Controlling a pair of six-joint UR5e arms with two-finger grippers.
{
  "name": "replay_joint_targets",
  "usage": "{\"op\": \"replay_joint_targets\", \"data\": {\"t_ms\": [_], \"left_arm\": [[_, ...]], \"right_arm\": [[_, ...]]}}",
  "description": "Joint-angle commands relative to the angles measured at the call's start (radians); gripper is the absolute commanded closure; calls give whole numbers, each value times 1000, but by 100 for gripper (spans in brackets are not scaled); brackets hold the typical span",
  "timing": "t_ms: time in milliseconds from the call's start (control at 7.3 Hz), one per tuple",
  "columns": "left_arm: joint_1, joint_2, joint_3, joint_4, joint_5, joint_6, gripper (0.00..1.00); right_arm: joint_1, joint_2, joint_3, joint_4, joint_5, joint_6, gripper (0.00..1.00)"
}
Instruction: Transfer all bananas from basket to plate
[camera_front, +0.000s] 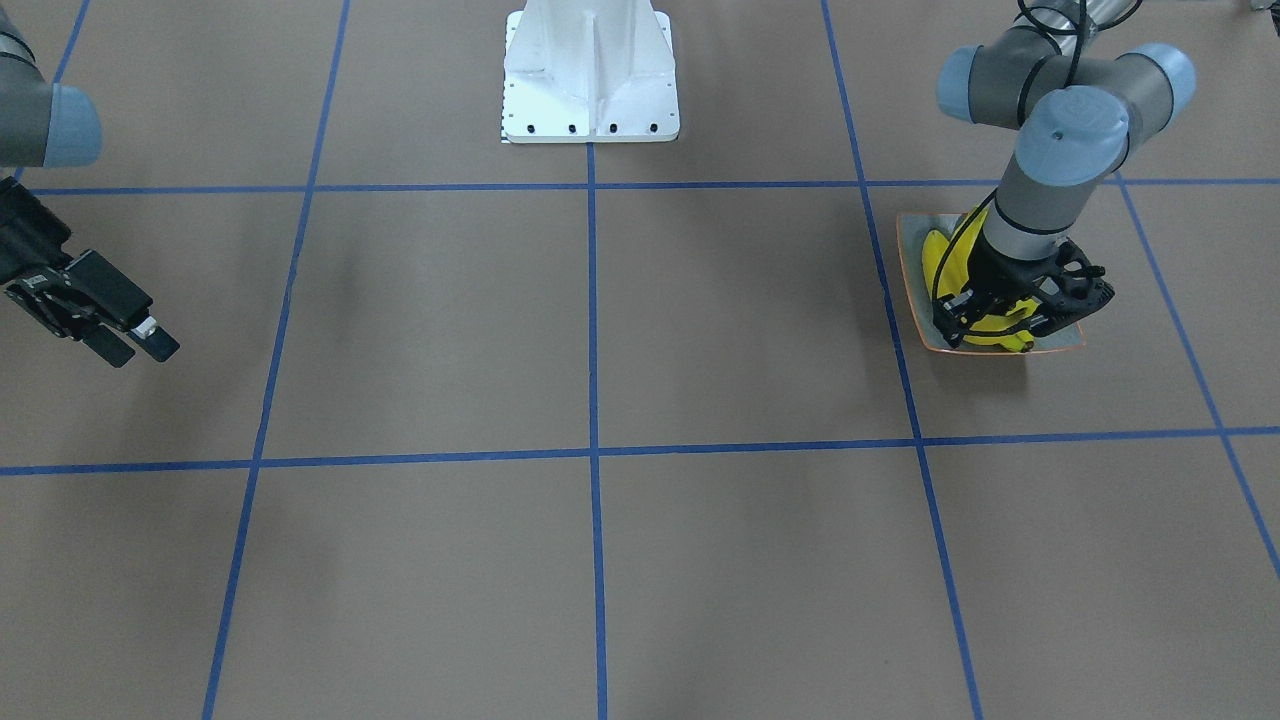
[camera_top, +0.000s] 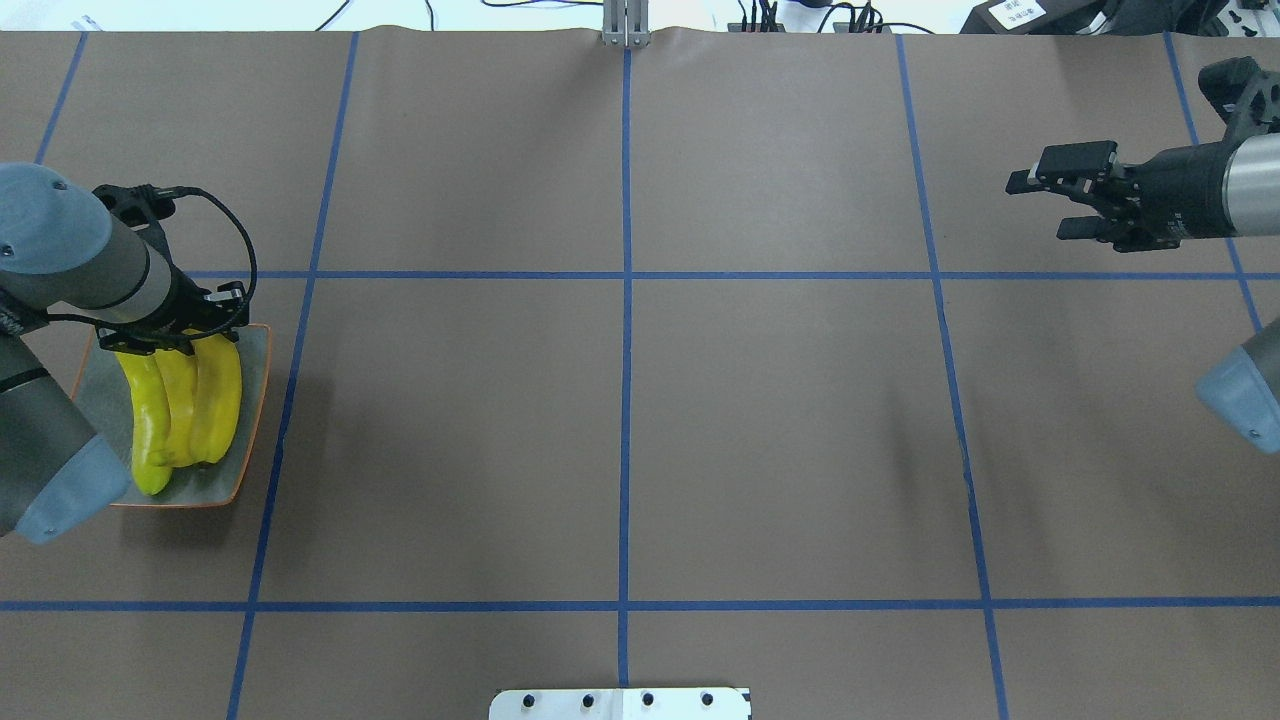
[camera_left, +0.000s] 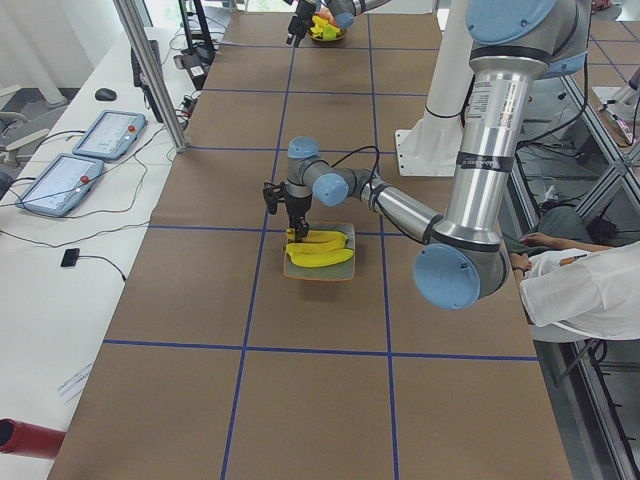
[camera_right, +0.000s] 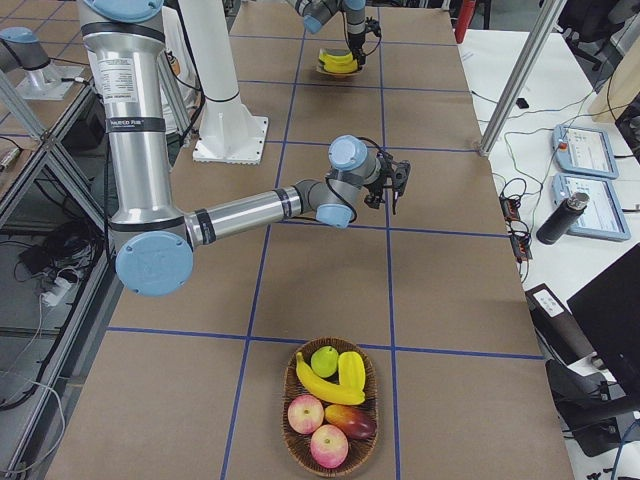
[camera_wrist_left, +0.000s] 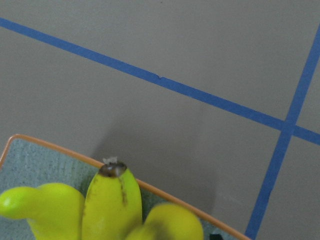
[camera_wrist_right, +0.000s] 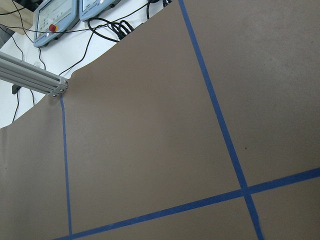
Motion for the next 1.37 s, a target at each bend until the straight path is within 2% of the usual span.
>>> {"op": "replay_joint_targets", "data": {"t_ms": [0, 137, 411, 548, 821, 958, 1232], "left_arm": [[-4, 2, -9, -23, -2, 6, 7], [-8, 26, -61, -22, -27, 9, 1], [-69, 80, -197, -11, -133, 18, 1], [-80, 109, -246, -11, -144, 20, 1], [-162, 136, -270, -11, -213, 140, 1], [-184, 136, -268, -11, -244, 150, 1], [-184, 128, -265, -11, -244, 150, 1]], "right_arm": [[0, -5, 10, 0, 0, -1, 0], [1, -12, 16, 0, 0, -1, 0], [4, -20, 16, 2, 0, -5, 0], [4, -46, 13, -1, 0, -24, 0], [42, -121, -27, -9, 0, -222, 0], [94, -127, -91, -5, 12, -311, 0], [231, -161, -195, -9, 52, -540, 0]]}}
